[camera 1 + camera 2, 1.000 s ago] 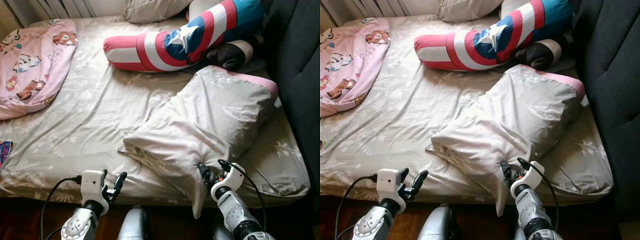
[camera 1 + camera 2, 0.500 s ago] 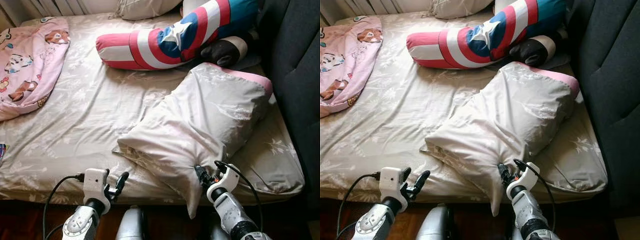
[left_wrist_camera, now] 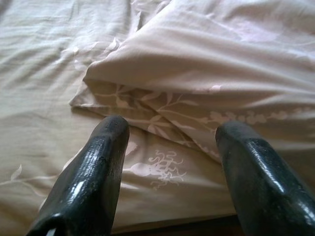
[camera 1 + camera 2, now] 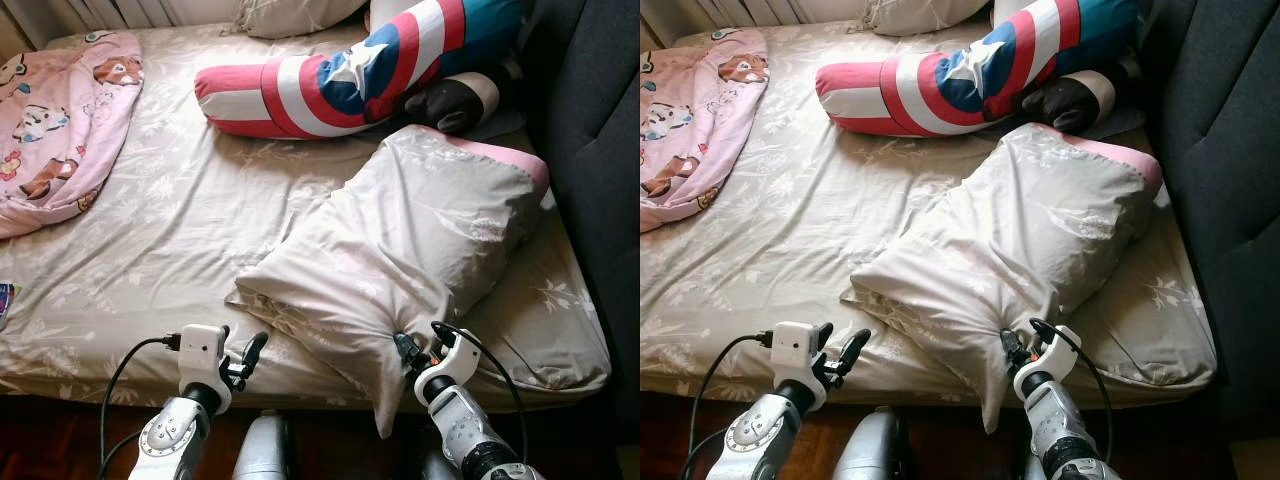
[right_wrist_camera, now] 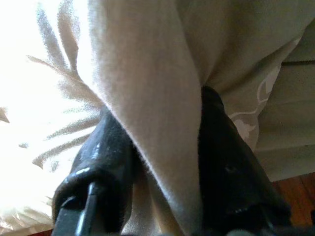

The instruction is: Clean up the room

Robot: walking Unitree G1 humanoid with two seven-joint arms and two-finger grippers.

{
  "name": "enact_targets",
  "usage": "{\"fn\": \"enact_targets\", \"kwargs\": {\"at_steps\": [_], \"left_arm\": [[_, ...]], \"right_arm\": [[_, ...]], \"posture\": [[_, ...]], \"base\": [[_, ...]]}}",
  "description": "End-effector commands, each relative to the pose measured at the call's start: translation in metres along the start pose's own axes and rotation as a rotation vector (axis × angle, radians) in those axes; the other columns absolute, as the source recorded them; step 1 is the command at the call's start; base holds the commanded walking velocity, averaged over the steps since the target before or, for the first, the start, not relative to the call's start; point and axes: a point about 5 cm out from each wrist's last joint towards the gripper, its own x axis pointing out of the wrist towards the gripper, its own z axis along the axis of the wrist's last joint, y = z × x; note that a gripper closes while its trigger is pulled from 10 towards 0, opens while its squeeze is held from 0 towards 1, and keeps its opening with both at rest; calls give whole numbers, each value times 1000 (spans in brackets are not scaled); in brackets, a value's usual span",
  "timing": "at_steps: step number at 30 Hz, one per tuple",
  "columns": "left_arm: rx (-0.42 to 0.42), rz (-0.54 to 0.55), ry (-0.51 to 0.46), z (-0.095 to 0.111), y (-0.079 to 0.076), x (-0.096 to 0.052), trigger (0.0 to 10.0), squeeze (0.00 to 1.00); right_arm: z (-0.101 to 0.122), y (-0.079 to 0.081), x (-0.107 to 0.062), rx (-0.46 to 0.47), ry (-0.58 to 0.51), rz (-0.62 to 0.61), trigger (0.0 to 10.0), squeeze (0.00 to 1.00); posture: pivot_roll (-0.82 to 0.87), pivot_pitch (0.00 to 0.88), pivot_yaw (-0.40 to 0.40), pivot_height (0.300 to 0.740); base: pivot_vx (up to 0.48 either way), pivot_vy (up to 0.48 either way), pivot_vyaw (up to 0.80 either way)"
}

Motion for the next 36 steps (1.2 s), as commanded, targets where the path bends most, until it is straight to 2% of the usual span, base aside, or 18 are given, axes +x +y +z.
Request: {"fn": "enact_targets", "kwargs": {"at_steps": [1, 20, 36], "left_arm": [[11, 17, 21, -6, 4, -2, 10000, 0], [18, 12, -9, -5, 2, 17, 10000, 0], [9, -3, -48, 1, -4, 30, 10000, 0]], "right_arm": [[-14, -3, -3, 27, 47, -27, 0, 0], [-14, -3, -2, 16, 60, -29, 0, 0], [-9, -15, -6, -8, 49, -84, 0, 0]], "posture": [[209, 182, 82, 648], [177, 118, 54, 648], [136, 62, 39, 648]], "base": [[0, 0, 0], [0, 0, 0], [0, 0, 0]]}}
